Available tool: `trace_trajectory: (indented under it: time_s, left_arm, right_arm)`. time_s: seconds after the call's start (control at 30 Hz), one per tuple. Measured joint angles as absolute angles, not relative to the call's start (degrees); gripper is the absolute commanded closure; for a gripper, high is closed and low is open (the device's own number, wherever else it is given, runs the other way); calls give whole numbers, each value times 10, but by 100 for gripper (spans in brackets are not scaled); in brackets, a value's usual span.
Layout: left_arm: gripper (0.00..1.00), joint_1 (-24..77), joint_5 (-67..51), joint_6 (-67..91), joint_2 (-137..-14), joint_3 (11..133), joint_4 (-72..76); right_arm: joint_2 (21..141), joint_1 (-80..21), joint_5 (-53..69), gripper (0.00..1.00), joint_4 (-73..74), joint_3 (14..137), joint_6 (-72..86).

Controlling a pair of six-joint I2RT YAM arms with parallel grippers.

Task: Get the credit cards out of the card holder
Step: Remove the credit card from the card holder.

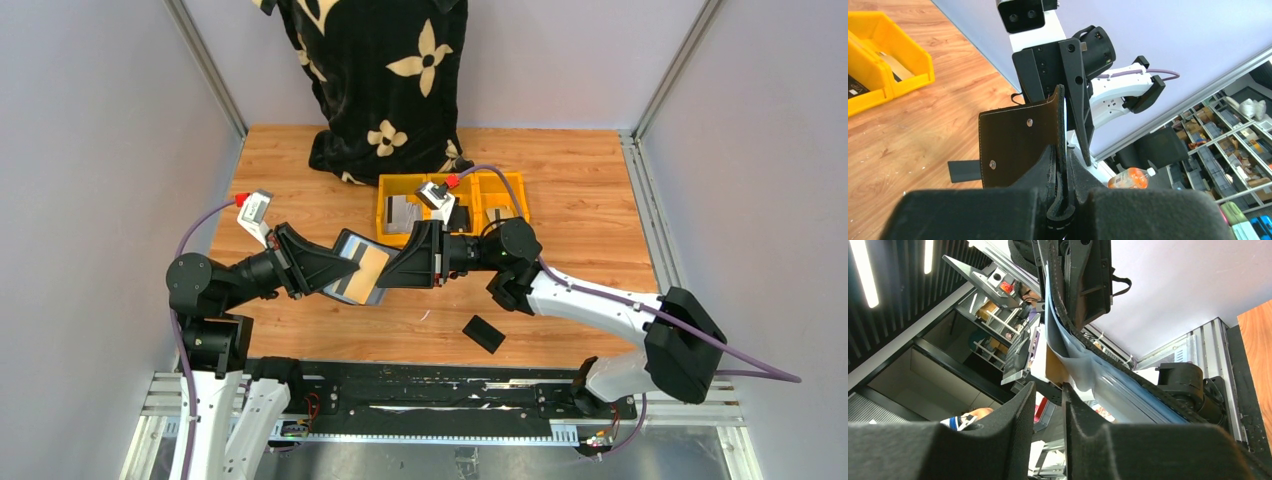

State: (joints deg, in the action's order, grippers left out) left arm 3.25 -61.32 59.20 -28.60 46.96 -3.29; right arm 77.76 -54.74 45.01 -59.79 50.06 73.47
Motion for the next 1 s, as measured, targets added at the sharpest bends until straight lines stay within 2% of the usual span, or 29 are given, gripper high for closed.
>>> trace_trajectory:
  time_s: [0.1,0.17,0.4,0.63,0.67,0.73,0.77,0.83,1.0]
  left_arm:
    - [100,32,-613,593,-286,470,-30]
    - [100,32,-613,595,-286,472,-30]
    - [100,32,-614,596,-286,477,-29]
    - [100,32,-616,589,-298,492,-32]
    - [100,32,-615,588,-298,493,-32]
    - [100,32,-615,587,-298,495,-32]
    - [100,32,-614,587,-298,495,-32]
    - [100,32,-614,587,-298,495,-32]
    - [100,32,-613,585,-298,495,-34]
  right_arm:
    - [783,-548,450,92,-610,501,739]
    - [788,-548,449,100,-616,501,742]
    - [792,-548,441,100,-634,491,745]
    - [769,-543,426,100,-646,432,750]
    - [768,-543,424,95,-646,431,750]
    - [766,-543,422,67,-646,431,750]
    - [765,-543,422,60,-647,432,751]
    - [765,-543,421,55,-648,435,750]
    - [766,-546,421,55,-647,460,743]
